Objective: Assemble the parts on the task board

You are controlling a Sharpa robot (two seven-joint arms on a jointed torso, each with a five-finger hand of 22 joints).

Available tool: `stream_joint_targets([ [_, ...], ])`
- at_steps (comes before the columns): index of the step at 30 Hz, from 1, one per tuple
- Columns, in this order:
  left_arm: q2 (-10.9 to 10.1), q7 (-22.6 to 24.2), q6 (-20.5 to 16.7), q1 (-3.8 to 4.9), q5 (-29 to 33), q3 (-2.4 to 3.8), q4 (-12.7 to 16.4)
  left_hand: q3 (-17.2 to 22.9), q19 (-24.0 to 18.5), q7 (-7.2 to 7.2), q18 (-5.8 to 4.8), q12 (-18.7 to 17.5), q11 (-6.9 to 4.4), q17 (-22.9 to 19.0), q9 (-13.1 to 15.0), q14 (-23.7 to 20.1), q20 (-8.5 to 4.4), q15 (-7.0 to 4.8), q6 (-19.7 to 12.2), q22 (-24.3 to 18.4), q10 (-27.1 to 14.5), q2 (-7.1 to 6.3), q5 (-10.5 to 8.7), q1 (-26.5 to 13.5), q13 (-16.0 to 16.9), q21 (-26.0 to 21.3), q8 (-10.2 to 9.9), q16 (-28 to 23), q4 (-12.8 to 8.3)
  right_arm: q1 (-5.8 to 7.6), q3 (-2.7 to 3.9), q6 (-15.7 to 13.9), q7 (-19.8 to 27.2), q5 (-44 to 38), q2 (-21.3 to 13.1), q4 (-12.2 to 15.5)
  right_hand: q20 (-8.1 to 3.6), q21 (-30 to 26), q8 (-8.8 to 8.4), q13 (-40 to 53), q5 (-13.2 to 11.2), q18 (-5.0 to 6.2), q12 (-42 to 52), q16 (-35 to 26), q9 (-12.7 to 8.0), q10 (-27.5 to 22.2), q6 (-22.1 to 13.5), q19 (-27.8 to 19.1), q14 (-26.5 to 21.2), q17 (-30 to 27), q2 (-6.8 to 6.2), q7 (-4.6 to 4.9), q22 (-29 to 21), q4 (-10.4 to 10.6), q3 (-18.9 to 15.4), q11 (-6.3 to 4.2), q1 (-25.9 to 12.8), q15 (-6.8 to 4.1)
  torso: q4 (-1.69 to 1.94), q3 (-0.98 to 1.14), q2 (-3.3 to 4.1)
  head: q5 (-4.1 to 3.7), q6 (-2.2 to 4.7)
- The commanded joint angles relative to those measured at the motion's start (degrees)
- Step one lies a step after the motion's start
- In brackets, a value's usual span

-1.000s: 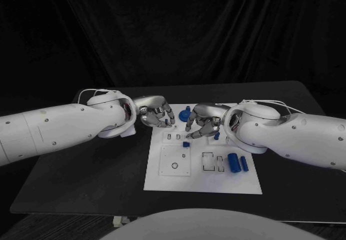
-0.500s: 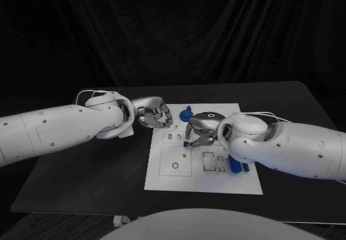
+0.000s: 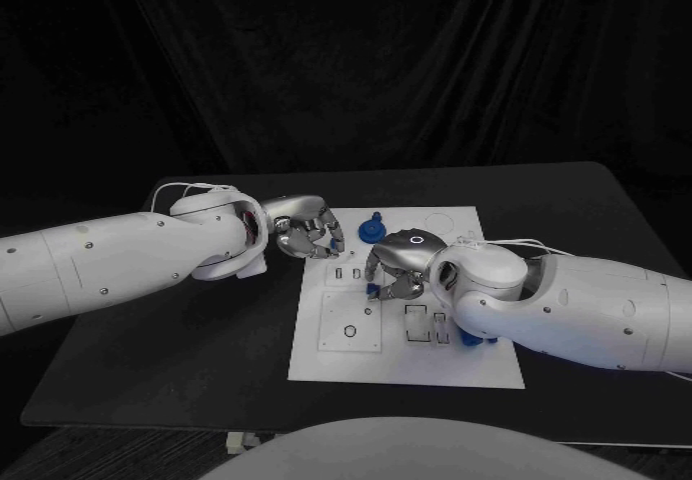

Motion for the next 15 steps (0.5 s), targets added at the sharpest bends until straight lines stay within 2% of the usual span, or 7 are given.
stream_joint_targets([
  [1,0.15,0.34,0.64,-0.17,0.07,0.05,0.06,-0.19,0.11,-0.12,-0.12,0.04,0.02,15.1,-0.05,6.06,-0.07,0.19,0.46,10.66,3.57,0.12,-0.15,0.64,12.16,-0.09,0.17,0.15,0.15,-0.63,0.03,-1.17,-1.27,-2.43,0.16,-0.17,-0.28,0.15,0.18,15.07,-0.24,-0.43,0.15,0.15,0.06,6.07,-0.39,5.97,6.06,15.09,0.12,-0.01,15.08,0.32,-0.05,-0.27,-0.47,-0.17,-0.06,0.0,0.01,0.09,0.01],
  [6,0.22,0.28,0.84,-0.26,0.07,0.05,0.06,-0.17,0.03,-0.12,-0.08,-0.01,0.01,15.1,-0.08,6.06,-0.07,0.18,0.48,10.61,3.53,0.16,-0.11,0.7,12.12,-0.27,0.19,0.15,0.14,-1.14,0.03,-1.0,-1.38,-2.59,0.37,-0.52,-0.29,0.15,0.31,15.07,-0.38,-0.43,0.15,0.15,0.12,6.07,-0.32,5.97,6.06,15.09,0.04,-0.06,15.08,0.34,0.06,-0.26,-0.38,-0.19,-0.05,0.01,-0.02,0.17,0.01],
  [15,0.22,0.09,1.08,-0.33,0.07,0.05,0.04,-0.17,0.03,-0.12,-0.08,-0.01,0.01,15.1,-0.08,6.06,-0.07,0.18,0.48,10.61,3.53,0.16,-0.11,0.7,12.12,-0.27,0.19,0.15,0.14,-1.47,0.03,-0.8,-1.54,-3.54,0.77,-1.28,-0.3,0.15,1.6,15.07,2.67,-0.43,0.15,0.15,0.76,6.07,0.28,5.97,6.06,15.09,0.17,-0.16,15.08,-0.27,1.24,-0.2,1.02,-0.16,-0.05,0.02,-0.01,0.04,0.01],
])
